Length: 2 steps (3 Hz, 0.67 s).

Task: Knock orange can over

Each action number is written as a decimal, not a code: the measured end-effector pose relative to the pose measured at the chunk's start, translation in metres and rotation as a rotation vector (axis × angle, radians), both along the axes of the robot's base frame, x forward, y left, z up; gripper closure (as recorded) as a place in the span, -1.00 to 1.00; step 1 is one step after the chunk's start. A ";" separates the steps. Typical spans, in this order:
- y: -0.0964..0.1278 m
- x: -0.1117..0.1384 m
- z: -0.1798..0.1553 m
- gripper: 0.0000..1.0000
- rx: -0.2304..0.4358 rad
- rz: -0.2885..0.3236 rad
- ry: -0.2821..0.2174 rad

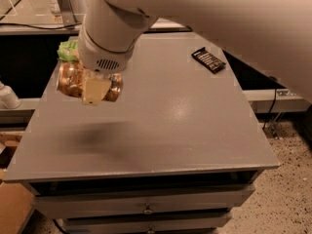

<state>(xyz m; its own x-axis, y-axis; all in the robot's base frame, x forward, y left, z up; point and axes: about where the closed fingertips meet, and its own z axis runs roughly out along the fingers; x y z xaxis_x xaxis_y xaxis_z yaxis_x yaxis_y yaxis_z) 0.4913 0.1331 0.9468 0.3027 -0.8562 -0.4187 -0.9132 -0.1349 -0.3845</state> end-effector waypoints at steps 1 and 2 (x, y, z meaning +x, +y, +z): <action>-0.011 0.016 -0.011 1.00 -0.111 0.010 -0.022; -0.017 0.024 -0.029 1.00 -0.223 0.049 -0.019</action>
Offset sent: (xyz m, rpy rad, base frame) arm 0.0361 -0.0252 -0.0530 -0.3679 -0.0077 0.0972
